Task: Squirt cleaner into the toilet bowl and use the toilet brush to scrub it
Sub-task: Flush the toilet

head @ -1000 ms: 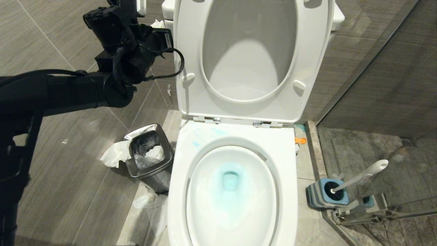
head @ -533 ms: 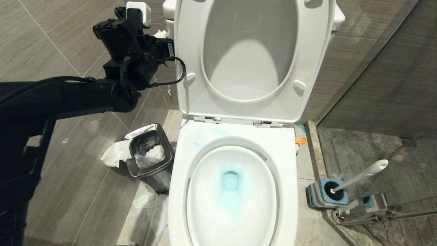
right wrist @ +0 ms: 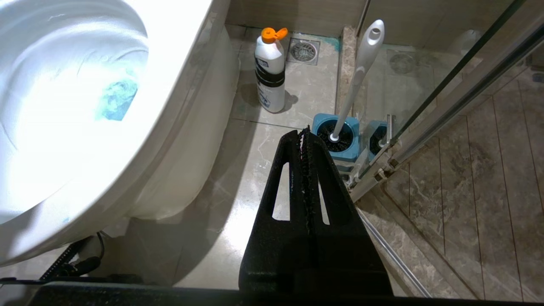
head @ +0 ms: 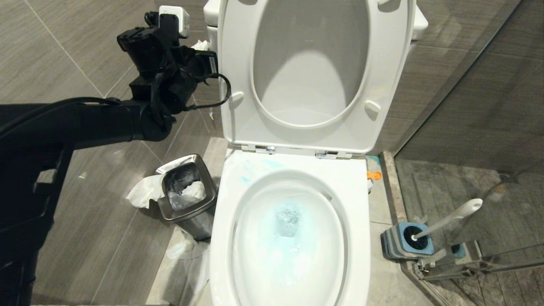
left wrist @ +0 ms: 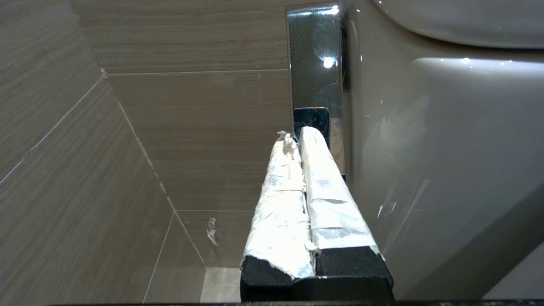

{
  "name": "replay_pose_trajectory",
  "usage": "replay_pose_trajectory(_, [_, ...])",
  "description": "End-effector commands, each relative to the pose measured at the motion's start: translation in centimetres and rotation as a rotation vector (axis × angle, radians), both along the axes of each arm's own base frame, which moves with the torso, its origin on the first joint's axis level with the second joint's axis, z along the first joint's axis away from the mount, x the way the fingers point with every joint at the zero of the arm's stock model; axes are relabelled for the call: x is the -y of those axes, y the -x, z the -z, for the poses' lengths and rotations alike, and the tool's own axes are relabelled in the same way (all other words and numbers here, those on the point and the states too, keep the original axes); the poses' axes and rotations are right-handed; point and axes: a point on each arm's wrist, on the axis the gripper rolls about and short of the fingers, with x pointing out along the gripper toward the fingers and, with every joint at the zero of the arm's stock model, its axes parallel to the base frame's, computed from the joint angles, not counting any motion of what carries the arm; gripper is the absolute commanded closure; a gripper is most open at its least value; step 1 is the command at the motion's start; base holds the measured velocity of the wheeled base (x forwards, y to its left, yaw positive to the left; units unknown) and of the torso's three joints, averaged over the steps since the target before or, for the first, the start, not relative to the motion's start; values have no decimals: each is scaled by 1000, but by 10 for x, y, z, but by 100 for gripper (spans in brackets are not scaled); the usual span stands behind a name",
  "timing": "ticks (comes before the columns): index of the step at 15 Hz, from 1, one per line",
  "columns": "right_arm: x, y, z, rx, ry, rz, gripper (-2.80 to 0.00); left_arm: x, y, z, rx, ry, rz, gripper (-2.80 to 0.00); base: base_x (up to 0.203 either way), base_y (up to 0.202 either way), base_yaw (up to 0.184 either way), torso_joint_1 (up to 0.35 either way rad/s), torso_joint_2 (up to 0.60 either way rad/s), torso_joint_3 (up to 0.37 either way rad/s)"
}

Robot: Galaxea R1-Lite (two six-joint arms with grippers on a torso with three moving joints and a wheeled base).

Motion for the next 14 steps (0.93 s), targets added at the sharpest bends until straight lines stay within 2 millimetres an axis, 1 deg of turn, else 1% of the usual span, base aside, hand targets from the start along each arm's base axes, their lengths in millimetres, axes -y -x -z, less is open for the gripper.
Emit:
replay_pose_trajectory(1, [0,0,0,-1,-1,0,0,-6,-1,-1,6,-4,0,0,0,0,0,0,0,0])
replay_pose_trajectory(3, [0,0,0,-1,-1,0,0,-9,8,-16,52,3,-4,0,0,0,0,0,0,0])
replay_pose_trajectory(6, [0,0,0,0,-1,0,0,-16,30,-50,157,4,-25,0,0,0,0,0,0,0])
replay_pose_trajectory(9, [0,0,0,0,-1,0,0,-26,62,-88,243,0,-40,0,0,0,0,0,0,0])
replay_pose_trajectory(12, [0,0,0,0,-1,0,0,-34,92,-119,318,10,-44,0,0,0,0,0,0,0])
replay_pose_trajectory(14, [0,0,0,0,-1,0,0,-38,107,-133,356,13,-49,0,0,0,0,0,0,0])
